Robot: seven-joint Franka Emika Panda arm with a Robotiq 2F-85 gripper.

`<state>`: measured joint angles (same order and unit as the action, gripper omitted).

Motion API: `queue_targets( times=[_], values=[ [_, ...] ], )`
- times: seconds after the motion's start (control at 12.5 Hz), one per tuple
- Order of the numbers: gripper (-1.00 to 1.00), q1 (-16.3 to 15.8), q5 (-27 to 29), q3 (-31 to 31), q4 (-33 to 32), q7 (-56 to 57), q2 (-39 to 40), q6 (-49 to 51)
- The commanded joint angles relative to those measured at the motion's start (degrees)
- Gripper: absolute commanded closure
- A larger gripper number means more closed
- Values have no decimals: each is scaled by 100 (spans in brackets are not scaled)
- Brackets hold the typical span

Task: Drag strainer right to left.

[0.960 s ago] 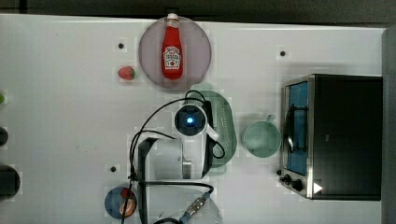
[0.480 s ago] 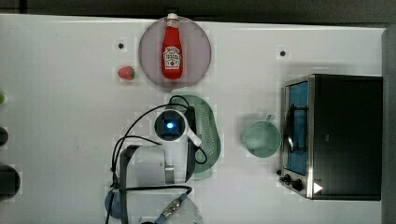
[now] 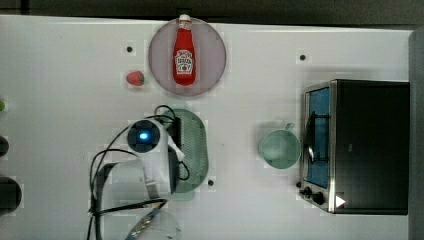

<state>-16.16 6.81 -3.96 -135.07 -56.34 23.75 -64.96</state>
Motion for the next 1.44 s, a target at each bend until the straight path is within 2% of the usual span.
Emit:
queue_targets(
  times=[0.08, 0.8, 1.44],
  values=[
    [-100, -468, 89, -143, 319, -665, 103, -6],
    [-100, -1127, 457, -147, 1563, -972, 754, 509],
    [-100, -1635, 644, -149, 2341, -1665, 1217, 568]
  ],
)
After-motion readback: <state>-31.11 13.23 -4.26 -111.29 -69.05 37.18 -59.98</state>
